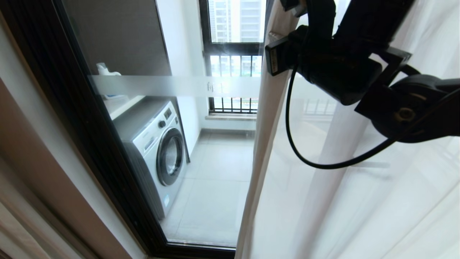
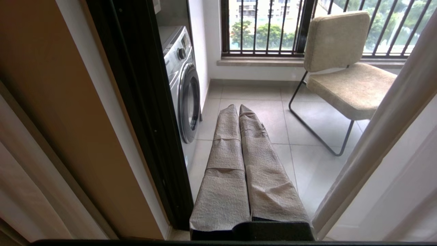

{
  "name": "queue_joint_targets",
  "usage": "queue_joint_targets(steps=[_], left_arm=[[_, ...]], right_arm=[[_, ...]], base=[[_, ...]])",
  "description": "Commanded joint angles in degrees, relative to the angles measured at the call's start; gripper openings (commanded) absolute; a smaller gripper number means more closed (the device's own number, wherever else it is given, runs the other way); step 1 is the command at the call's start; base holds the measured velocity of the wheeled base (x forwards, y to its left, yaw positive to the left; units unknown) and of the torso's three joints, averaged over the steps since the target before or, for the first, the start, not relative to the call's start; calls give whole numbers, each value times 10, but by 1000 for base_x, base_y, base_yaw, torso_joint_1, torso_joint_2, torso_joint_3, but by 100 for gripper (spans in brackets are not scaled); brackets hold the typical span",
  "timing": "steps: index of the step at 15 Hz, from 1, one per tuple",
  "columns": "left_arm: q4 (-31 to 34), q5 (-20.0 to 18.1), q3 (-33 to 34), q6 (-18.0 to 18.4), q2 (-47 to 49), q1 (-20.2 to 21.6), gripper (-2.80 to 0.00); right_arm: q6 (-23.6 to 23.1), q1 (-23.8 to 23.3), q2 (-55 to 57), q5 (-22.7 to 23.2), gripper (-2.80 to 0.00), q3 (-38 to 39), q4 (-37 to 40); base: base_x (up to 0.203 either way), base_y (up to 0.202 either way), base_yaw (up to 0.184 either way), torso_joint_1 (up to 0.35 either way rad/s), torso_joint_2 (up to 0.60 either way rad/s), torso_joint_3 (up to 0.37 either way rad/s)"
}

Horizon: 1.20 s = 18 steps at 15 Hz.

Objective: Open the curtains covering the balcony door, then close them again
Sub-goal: Close the inner curtains on both sides

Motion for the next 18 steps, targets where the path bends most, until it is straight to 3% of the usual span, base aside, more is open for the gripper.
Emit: queue_joint_targets(steps=[1,8,15,18], left_arm=[[-1,0,0,0,0,0,-280],[0,0,0,0,0,0,-280],[-1,0,0,0,0,0,-280],[0,0,0,0,0,-1,-280]], right_arm=[[-2,9,11,-1,-280,-2,-1],[-1,-3,-20,-22,-280,-1,-10],[9,-92,-83,-20,-280,7,6],[59,-123,-105,-20,-280,7,54]], base=[[0,0,0,0,0,0],[0,0,0,0,0,0],[0,0,0,0,0,0],[0,0,0,0,0,0]])
